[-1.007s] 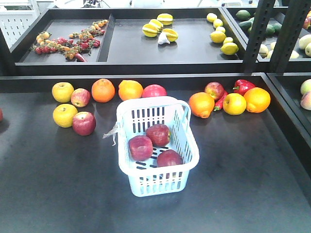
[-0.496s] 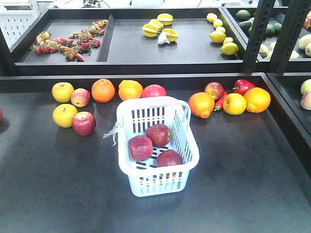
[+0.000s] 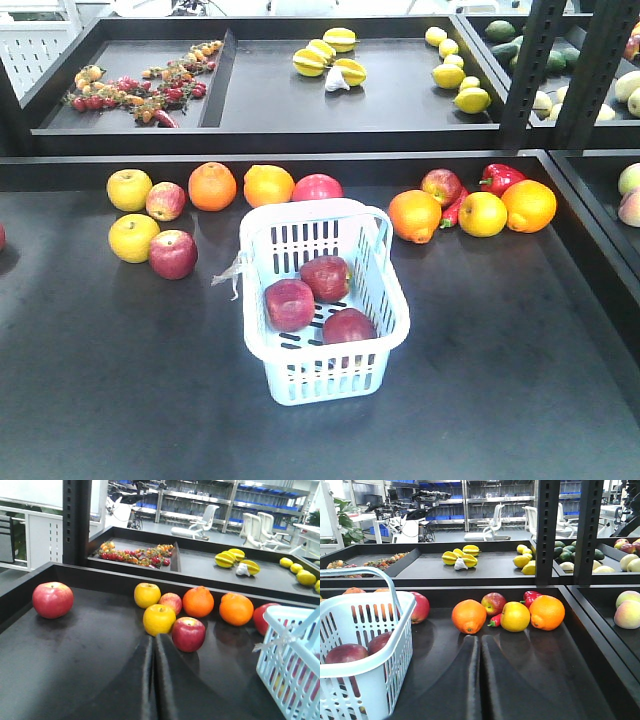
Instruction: Pick three apples into basket with both arms
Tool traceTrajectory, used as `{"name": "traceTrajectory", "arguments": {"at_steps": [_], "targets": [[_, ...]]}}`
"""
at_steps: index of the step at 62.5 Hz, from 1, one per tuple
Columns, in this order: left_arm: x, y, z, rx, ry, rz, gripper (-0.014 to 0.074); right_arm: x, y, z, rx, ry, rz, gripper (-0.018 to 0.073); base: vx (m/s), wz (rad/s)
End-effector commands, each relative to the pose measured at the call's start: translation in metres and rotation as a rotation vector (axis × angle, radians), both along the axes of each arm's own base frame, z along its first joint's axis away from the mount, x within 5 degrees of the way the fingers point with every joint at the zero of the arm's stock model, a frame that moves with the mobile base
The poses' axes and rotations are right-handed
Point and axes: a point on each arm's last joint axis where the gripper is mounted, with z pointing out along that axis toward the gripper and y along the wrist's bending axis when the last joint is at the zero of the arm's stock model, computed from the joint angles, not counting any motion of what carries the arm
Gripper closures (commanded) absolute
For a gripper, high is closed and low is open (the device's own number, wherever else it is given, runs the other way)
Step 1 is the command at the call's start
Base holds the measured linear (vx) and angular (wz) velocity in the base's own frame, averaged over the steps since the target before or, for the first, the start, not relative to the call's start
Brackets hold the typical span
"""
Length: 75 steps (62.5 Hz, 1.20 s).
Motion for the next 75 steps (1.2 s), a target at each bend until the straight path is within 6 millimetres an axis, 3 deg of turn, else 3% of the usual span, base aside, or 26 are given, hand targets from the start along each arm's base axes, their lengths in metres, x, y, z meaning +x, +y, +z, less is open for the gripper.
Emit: {"name": "traceTrajectory", "arguments": {"at_steps": [1,75], "targets": [[0.0001,-0.0008,-0.0005,0.011,-0.057,-0.012,0.0603,-0.0002,-0.0002,0.0029,-0.002,-0.077,-0.004,0.0564,0.0,0.0],[0.0001,-0.0007,0.0034,0.042,-0.097,-0.011,0.0603,-0.0002,-0.0002,0.0029,-0.002,-0.077,-0.004,0.0564,0.0,0.0]]}}
